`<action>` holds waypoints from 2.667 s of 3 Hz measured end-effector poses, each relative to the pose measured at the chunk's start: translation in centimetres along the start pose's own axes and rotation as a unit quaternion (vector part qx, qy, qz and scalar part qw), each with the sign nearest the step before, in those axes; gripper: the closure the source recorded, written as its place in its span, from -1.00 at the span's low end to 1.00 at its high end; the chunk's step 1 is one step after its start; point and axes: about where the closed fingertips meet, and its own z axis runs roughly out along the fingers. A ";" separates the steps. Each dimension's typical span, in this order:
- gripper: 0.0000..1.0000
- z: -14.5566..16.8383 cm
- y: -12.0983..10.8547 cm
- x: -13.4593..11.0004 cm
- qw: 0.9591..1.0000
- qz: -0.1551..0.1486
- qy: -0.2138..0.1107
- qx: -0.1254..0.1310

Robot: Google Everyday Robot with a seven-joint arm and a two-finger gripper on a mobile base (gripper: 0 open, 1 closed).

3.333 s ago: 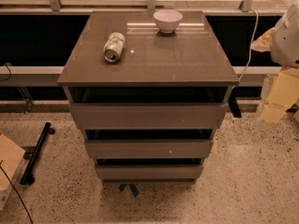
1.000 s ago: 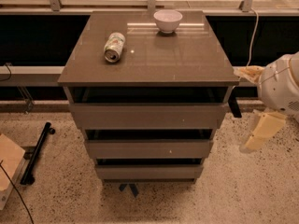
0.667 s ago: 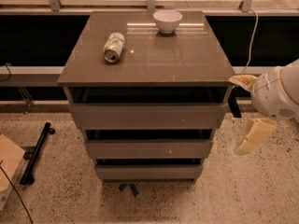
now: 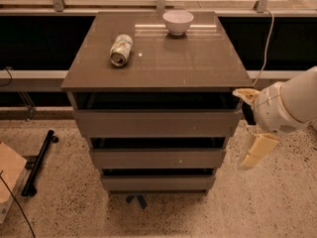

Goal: Open middle drawer

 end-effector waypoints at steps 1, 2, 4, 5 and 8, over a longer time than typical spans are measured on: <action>-1.00 3.1 0.6 0.7 1.000 -0.006 -0.012 -0.005; -1.00 6.8 1.1 1.9 0.999 0.002 -0.034 -0.012; -1.00 14.4 1.4 5.3 0.997 0.034 -0.070 -0.025; -1.00 14.9 1.6 5.4 0.996 0.037 -0.071 -0.029; -1.00 18.8 0.8 6.4 0.996 0.058 -0.060 0.012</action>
Offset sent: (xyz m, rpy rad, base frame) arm 0.0248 0.0132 -0.1193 0.1298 0.0298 0.0241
